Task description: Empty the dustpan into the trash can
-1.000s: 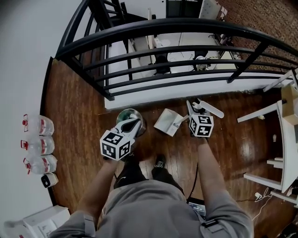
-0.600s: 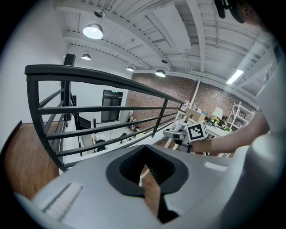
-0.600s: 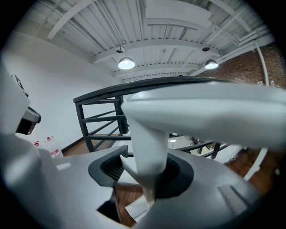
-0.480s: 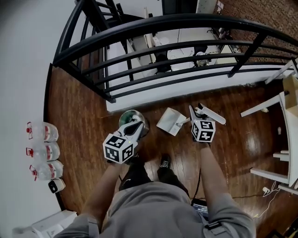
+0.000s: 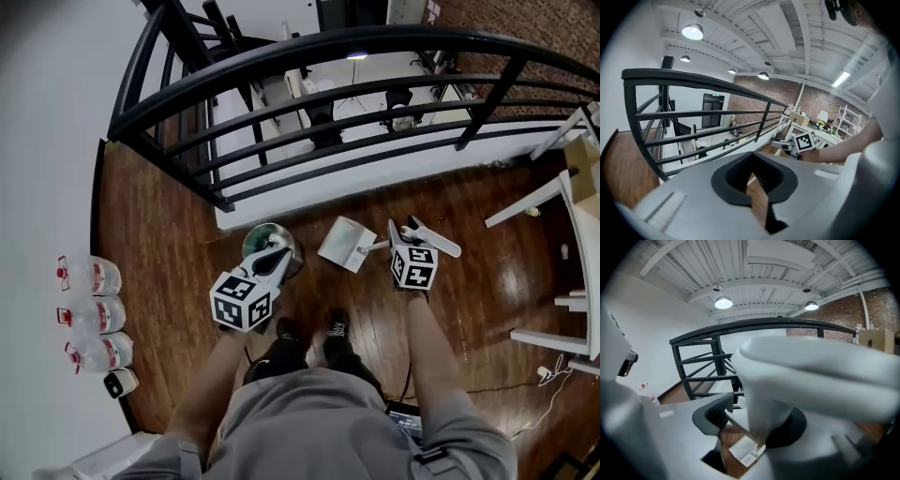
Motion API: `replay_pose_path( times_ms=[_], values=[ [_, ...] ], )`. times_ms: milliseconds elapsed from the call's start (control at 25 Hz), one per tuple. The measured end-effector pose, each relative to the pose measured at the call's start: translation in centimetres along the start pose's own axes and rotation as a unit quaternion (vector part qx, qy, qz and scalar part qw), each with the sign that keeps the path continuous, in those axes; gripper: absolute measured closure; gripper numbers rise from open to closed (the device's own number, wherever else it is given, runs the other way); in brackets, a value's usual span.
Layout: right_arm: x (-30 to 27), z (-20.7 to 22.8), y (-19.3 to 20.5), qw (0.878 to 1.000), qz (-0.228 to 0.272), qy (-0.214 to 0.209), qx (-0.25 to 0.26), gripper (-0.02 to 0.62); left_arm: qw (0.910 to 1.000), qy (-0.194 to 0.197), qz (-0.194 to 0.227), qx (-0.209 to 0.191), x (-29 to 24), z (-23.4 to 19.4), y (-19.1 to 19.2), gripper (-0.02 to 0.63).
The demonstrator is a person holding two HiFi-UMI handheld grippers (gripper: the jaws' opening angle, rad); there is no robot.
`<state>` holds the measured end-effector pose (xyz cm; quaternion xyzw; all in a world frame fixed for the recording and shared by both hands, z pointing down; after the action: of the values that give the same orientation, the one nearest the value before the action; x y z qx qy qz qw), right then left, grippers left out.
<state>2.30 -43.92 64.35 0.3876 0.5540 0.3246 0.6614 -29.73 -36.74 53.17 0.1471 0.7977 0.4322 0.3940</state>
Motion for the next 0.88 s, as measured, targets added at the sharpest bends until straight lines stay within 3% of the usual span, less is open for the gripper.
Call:
replay_pose_path(
  times_ms=[280,640,720,880],
  values=[
    [1.8,-0.5,1.1,0.998,-0.02,0.055,-0.028,0.347,0.9996,0.02,0.01,-0.015,2.5,-1.3,-0.2,0.601],
    [6.1,-2.0,3.8,0.988,-0.098,0.101,-0.055,0.334,0.9987,0.036,0.03,-0.019,6.1,-2.7,0.0,0.601],
    [7.2,-3.7,3.9,0.99,-0.097,0.092,-0.052,0.348,0.9984,0.038,0.038,-0.019,7.0,-3.0,-0.2,0.601],
    [8.0,-9.0,1.2,0.997,-0.058,0.045,-0.023,0.452,0.997,0.036,0.066,-0.02,9.2,-4.1,-1.0,0.601]
  ],
)
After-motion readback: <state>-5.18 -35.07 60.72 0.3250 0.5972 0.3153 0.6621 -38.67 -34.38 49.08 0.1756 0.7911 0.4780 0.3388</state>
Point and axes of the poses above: the fingertips, and each gripper's own axes: x backward along the fingers, z to its right, y out of its underside, the point moved 7 cm from there along x, backward along the fingers, and after that the axes turned 4 degrees about y, right-handed, at the moved point
